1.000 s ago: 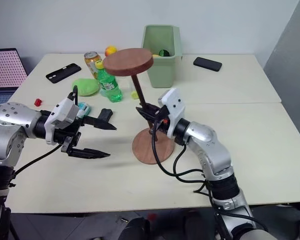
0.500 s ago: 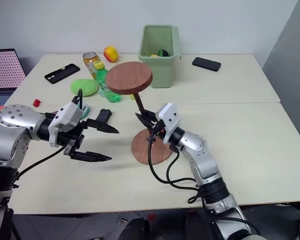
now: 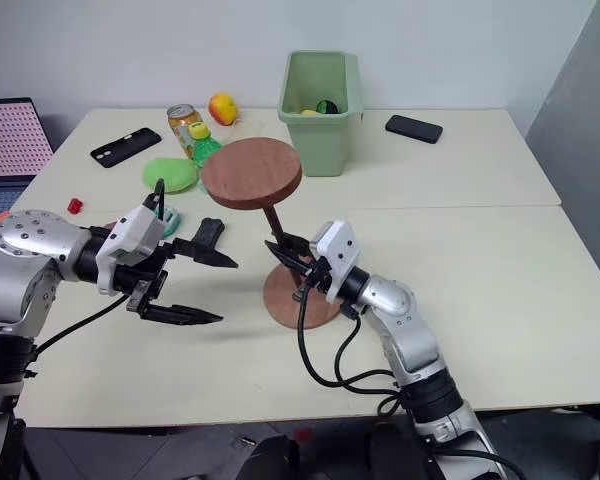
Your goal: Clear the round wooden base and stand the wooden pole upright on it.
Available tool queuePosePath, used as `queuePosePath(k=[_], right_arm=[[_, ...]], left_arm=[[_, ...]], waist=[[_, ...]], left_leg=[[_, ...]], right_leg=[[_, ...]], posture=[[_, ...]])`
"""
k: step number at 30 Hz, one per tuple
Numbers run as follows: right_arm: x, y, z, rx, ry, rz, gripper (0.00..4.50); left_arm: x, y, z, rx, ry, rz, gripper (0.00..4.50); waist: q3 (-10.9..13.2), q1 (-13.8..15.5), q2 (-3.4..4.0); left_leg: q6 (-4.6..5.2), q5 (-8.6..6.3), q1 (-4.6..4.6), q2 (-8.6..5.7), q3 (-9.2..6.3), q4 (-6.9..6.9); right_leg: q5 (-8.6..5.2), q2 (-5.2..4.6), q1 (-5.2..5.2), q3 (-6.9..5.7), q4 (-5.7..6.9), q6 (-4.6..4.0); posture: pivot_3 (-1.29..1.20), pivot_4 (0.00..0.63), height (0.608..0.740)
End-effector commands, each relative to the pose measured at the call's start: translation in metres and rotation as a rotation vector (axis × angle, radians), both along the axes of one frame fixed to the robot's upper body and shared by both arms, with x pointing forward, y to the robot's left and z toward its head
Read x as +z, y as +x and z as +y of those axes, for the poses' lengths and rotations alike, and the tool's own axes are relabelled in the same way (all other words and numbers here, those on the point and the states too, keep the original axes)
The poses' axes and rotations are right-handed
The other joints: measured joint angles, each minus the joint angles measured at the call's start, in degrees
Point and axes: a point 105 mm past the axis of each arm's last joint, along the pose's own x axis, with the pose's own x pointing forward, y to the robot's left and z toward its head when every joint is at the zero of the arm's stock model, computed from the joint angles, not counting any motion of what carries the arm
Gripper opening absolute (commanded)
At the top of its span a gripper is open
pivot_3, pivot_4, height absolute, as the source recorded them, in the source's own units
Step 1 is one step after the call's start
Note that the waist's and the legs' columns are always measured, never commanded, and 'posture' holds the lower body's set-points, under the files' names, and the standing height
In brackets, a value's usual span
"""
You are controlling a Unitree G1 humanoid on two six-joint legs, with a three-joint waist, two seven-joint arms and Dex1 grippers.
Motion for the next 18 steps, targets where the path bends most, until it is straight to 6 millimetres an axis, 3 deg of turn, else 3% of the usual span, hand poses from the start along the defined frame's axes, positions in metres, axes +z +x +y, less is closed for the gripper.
queuePosePath(k=[1,7,18], right_arm=[[-0.006,0.009,-0.010,-0.051,-0.024,0.014,0.23],[-0.008,0.017,-0.015,-0.071,-0.025,0.024,0.23],[-0.008,0.003,0.001,0.007,-0.006,0.043,0.23]], left_arm=[[0.010,-0.006,0.001,-0.011,0.003,-0.039,4.50],[0.010,-0.005,0.000,-0.004,0.000,-0.039,4.50],[0.012,-0.007,0.001,-0.004,0.003,-0.037,4.50]], waist=[[0.0,0.1,0.00],[0.0,0.1,-0.01],[0.0,0.0,0.00]], left_leg=[[0.00,0.00,0.00,0.00,0.00,0.00],[0.03,-0.02,0.03,-0.01,0.01,0.00],[0.03,-0.02,0.03,0.01,0.01,0.00]], right_leg=[[0.00,0.00,0.00,0.00,0.01,0.00],[0.00,0.00,0.03,0.00,0.00,0.00],[0.00,0.01,0.03,0.01,0.01,0.00]], posture=[[0.00,0.150,0.740],[0.00,0.150,0.740],[0.00,0.150,0.740]])
